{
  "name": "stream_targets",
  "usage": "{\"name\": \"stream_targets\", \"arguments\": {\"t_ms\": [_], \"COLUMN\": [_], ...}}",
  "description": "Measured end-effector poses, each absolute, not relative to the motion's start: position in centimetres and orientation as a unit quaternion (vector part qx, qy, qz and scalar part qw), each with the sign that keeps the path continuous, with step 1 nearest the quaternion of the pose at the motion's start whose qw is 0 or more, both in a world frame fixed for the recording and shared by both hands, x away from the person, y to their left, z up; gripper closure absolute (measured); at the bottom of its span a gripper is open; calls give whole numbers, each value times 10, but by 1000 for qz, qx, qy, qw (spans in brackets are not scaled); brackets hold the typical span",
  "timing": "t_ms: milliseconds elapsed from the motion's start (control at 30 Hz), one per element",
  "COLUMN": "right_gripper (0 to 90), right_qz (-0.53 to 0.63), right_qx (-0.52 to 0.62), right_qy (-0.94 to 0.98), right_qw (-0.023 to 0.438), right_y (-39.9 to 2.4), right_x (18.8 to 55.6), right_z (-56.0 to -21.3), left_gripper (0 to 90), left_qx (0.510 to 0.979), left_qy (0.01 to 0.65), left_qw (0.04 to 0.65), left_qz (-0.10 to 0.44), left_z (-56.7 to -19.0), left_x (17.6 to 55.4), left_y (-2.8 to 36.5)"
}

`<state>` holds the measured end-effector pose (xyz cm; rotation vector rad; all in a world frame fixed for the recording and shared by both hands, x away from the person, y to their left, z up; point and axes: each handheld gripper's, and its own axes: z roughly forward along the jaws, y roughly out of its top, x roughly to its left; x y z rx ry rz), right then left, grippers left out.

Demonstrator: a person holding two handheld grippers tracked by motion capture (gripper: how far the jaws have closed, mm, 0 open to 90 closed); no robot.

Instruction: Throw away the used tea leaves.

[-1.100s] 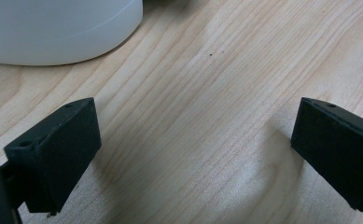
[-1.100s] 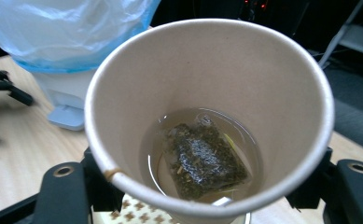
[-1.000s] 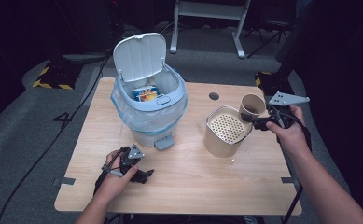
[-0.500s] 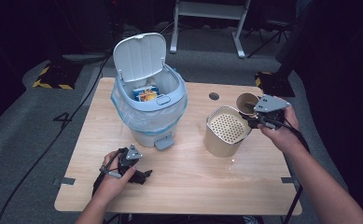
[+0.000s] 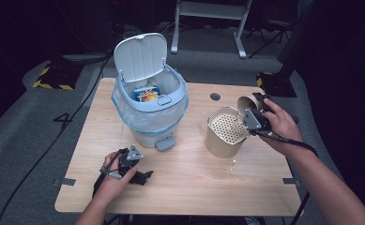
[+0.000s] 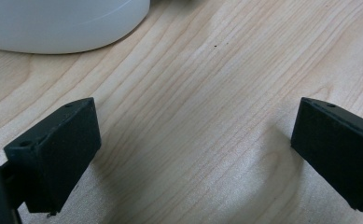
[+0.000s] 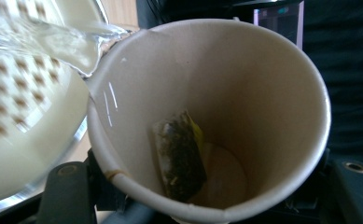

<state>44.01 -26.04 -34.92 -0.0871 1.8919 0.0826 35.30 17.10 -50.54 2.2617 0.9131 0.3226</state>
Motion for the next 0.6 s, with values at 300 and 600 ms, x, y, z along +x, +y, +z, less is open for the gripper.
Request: {"name": "stream_targets", "arguments": {"t_ms": [300, 600], "right_gripper": [326, 328], "right_qz": [-93, -193], "right_qx": [-137, -252], "right_qy": [736, 635], "right_qw": [657, 704], "right_y": [-253, -243], "right_x": [436, 429], "right_z": [-361, -366], "left_gripper": [18, 17], "left_qx": [866, 866], "left_qy": [350, 350], "left_qw": [334, 334], "left_qz": [124, 124], "left_z": [-505, -505], "left_x": [353, 353], "left_y": [171, 171]}}
